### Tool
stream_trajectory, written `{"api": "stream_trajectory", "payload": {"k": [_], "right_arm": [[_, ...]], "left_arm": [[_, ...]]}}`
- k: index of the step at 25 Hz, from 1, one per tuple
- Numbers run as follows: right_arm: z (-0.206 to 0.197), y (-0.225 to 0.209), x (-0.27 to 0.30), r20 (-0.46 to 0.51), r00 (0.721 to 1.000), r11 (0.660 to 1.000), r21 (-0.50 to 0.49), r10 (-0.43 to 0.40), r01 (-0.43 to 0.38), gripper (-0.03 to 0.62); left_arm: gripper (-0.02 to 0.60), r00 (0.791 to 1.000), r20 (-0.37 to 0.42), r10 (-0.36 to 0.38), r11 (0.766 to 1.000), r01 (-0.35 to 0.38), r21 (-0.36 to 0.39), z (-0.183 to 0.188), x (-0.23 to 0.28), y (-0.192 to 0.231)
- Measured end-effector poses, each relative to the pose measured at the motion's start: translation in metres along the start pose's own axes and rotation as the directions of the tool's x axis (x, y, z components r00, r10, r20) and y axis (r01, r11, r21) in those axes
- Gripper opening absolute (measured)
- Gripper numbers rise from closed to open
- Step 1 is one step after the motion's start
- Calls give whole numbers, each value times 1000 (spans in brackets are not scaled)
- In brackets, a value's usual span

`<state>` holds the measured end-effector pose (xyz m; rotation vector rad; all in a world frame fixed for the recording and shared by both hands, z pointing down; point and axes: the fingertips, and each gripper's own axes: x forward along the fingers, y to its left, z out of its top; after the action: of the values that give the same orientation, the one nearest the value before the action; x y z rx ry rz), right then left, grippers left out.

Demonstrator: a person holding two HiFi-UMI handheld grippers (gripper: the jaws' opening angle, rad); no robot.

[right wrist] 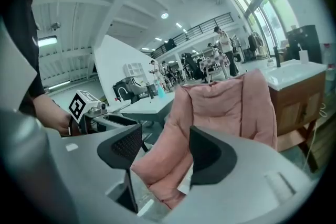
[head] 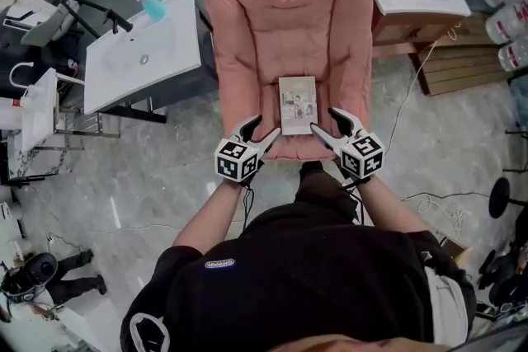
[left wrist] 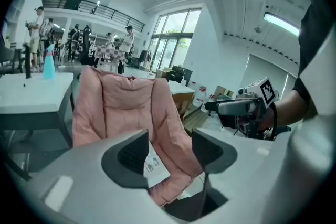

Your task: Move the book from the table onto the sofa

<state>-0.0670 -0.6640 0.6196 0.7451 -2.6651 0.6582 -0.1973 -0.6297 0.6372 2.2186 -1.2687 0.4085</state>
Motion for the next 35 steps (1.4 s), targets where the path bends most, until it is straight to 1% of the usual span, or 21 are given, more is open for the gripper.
{"api": "stream_trajectory", "payload": {"k": [4, 9, 12, 15, 18, 20, 22, 26, 28, 30, 33, 35], "right_arm": [[33, 49, -26, 62, 998, 999, -52, 17, -14, 305], [54, 92, -48, 92, 995, 995, -101, 36, -27, 299], [71, 111, -59, 120, 991, 991, -126, 50, -35, 296], [89, 132, -73, 159, 985, 988, -143, 73, -51, 290], [107, 160, -92, 205, 973, 984, -161, 104, -72, 284], [120, 183, -105, 237, 962, 979, -180, 134, -92, 280], [131, 208, -117, 261, 950, 971, -206, 172, -119, 275], [151, 258, -141, 300, 922, 951, -257, 246, -170, 252], [158, 281, -154, 322, 906, 943, -276, 273, -186, 233], [162, 302, -167, 341, 889, 933, -292, 305, -209, 209], [158, 331, -186, 348, 867, 917, -308, 355, -252, 182], [153, 345, -195, 341, 859, 908, -307, 383, -283, 160]], "left_arm": [[261, 999, 38, -1, 1000, 0, 31, 20, -46, -26], [258, 996, 93, -13, 999, 8, 49, 34, -87, -51], [258, 989, 148, -16, 999, 8, 53, 52, -109, -63], [256, 977, 214, -25, 997, 10, 71, 74, -136, -77], [255, 959, 282, -34, 995, 6, 98, 93, -171, -92], [250, 943, 331, -35, 994, -3, 113, 106, -199, -100], [242, 924, 380, -36, 993, -11, 120, 117, -229, -108], [208, 880, 472, -49, 993, -7, 116, 129, -292, -128], [193, 862, 505, -45, 993, -19, 120, 130, -325, -138], [179, 849, 528, -35, 992, -36, 124, 126, -356, -147], [159, 834, 551, -14, 991, -60, 117, 112, -396, -158], [132, 826, 563, 18, 991, -90, 99, 101, -420, -162]]}}
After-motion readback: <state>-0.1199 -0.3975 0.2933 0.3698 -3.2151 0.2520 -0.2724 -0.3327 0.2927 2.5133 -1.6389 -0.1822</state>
